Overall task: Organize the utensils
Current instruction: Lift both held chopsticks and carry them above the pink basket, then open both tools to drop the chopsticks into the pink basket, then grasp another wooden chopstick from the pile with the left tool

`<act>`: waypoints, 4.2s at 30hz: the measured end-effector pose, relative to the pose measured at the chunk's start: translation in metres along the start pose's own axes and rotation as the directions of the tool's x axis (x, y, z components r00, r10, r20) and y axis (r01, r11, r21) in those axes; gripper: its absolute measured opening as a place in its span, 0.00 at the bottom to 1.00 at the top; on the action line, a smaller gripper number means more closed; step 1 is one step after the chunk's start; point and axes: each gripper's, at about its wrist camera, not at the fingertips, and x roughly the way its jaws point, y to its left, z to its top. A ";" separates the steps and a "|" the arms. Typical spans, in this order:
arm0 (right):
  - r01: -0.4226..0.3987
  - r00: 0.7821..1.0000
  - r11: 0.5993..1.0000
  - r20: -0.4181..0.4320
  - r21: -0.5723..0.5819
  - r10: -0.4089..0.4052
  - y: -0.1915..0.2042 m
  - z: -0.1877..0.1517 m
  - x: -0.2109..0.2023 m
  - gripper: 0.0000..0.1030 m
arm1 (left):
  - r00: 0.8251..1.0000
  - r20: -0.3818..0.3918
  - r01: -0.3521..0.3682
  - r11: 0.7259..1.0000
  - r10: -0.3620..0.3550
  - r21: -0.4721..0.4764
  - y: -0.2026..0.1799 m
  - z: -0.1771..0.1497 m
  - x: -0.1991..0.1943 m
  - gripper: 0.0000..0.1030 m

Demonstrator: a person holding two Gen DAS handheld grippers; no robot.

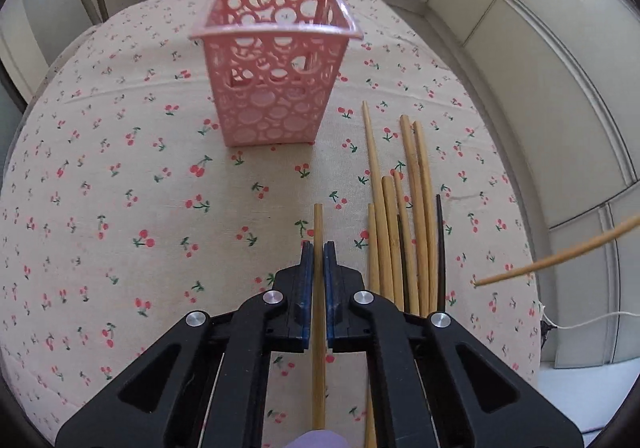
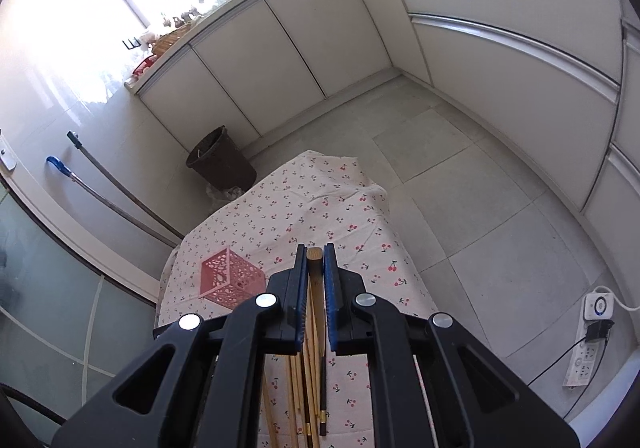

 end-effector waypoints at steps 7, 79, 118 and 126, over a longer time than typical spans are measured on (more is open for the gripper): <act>-0.098 0.994 0.995 0.054 -0.032 0.100 0.042 0.008 -0.021 0.08 | 0.980 0.181 0.089 0.996 -0.086 -0.008 0.032 -0.002 -0.103 0.04; 0.143 0.987 0.932 0.120 -0.332 -0.109 0.136 -0.027 0.074 0.66 | 0.895 0.439 -0.027 0.991 0.081 -0.127 0.035 0.066 -0.184 0.82; 0.162 0.955 0.984 -0.263 0.075 -0.137 -0.027 -0.053 0.042 0.90 | 0.977 -0.161 -0.111 0.978 0.141 0.179 -0.039 -0.137 -0.024 0.54; 0.170 0.945 0.984 -0.293 0.055 -0.147 -0.025 -0.057 0.054 0.90 | 0.978 -0.190 -0.051 0.983 0.085 0.175 -0.029 -0.129 -0.030 0.41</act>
